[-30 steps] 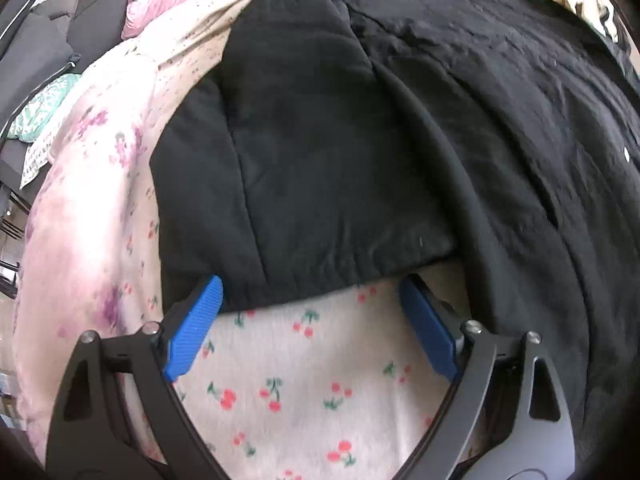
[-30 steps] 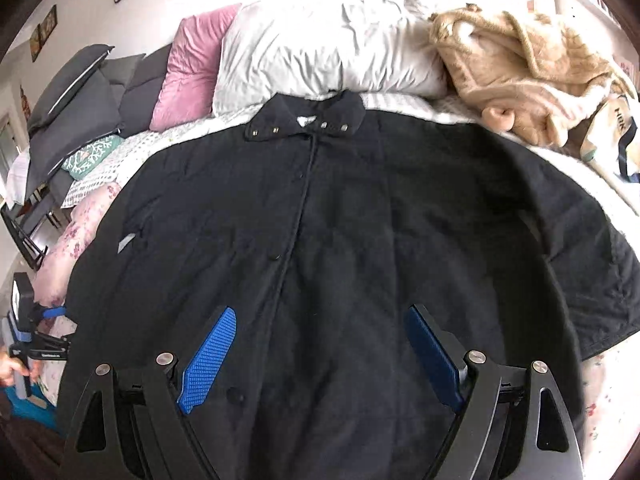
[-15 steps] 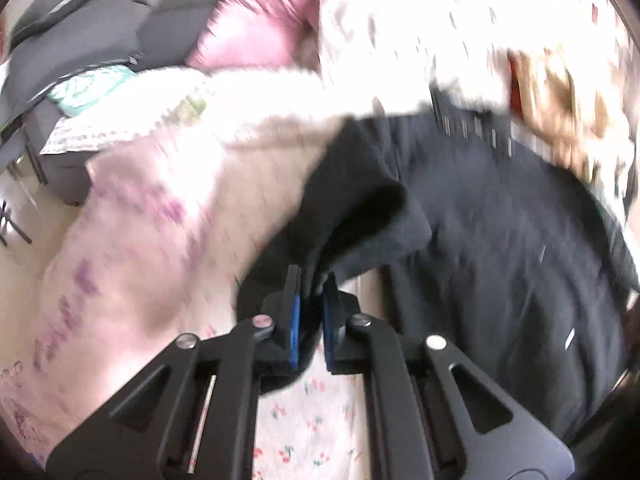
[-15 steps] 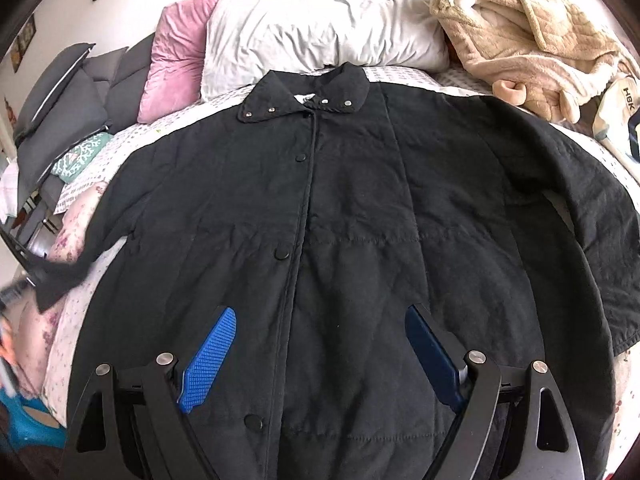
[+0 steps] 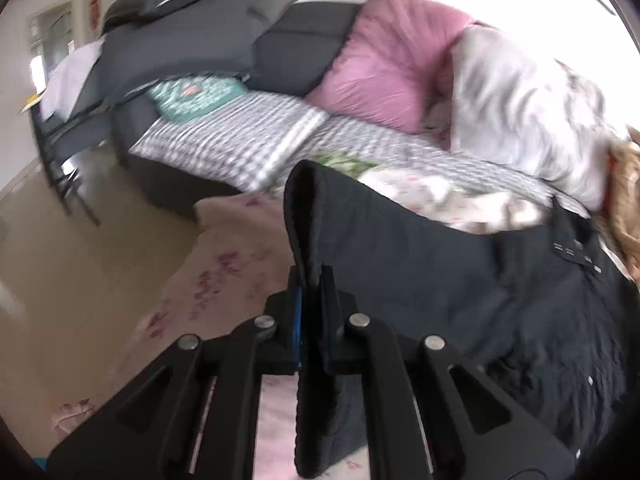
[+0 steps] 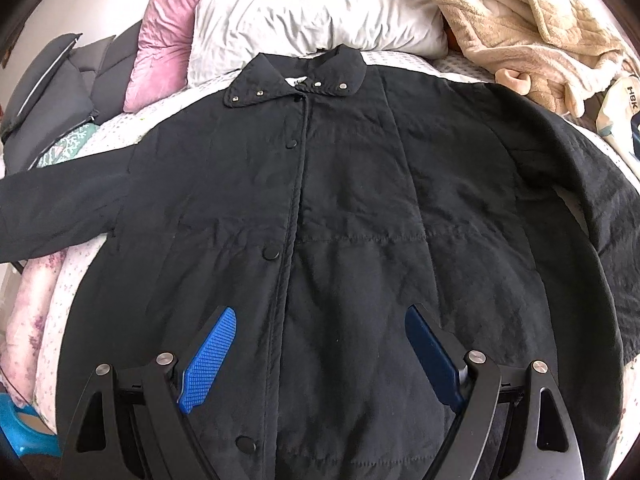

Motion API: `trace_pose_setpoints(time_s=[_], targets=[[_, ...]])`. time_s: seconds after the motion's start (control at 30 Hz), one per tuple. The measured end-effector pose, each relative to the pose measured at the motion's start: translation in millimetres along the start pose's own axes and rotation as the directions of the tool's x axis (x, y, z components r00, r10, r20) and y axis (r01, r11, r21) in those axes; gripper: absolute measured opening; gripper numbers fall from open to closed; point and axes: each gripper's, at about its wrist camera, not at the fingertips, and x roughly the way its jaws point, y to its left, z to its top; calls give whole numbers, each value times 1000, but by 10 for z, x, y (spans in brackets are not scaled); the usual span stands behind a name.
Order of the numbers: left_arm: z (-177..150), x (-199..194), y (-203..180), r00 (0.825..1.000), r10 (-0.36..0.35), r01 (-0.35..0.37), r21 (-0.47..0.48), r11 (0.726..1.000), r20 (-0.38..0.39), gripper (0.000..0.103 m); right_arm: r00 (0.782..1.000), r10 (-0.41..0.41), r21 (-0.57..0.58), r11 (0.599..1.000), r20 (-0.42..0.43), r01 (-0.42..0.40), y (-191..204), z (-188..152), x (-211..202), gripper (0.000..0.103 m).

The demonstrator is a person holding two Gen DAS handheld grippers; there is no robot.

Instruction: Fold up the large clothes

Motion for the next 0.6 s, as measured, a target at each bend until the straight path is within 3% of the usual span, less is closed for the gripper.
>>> trace_pose_setpoints(time_s=[0.13, 0.27, 0.3, 0.33, 0.4, 0.5, 0.6], targets=[[-97, 370, 225, 996, 70, -73, -48, 996, -54, 10, 1000, -13, -6, 1000, -14, 12, 10, 19, 86, 88], [-257, 610, 258, 972, 203, -209, -38, 977, -116, 16, 999, -23, -19, 1000, -23, 23, 26, 26, 135, 88], [-282, 602, 269, 970, 216, -222, -47, 974, -112, 25, 999, -24, -20, 1000, -22, 23, 27, 29, 137, 88], [-300, 567, 276, 972, 209, -217, -64, 974, -104, 42, 1000, -24, -21, 1000, -19, 24, 27, 32, 136, 88], [-318, 463, 254, 984, 166, -171, -89, 981, -62, 58, 1000, -21, -20, 1000, -17, 20, 29, 38, 128, 88], [-373, 318, 76, 999, 32, -32, -78, 996, -1, 62, 1000, -13, -24, 1000, -16, 13, 47, 33, 133, 88], [-491, 423, -73, 997, -69, 66, -83, 994, -41, 66, 1000, -18, -34, 999, -25, 17, 72, 28, 164, 88]])
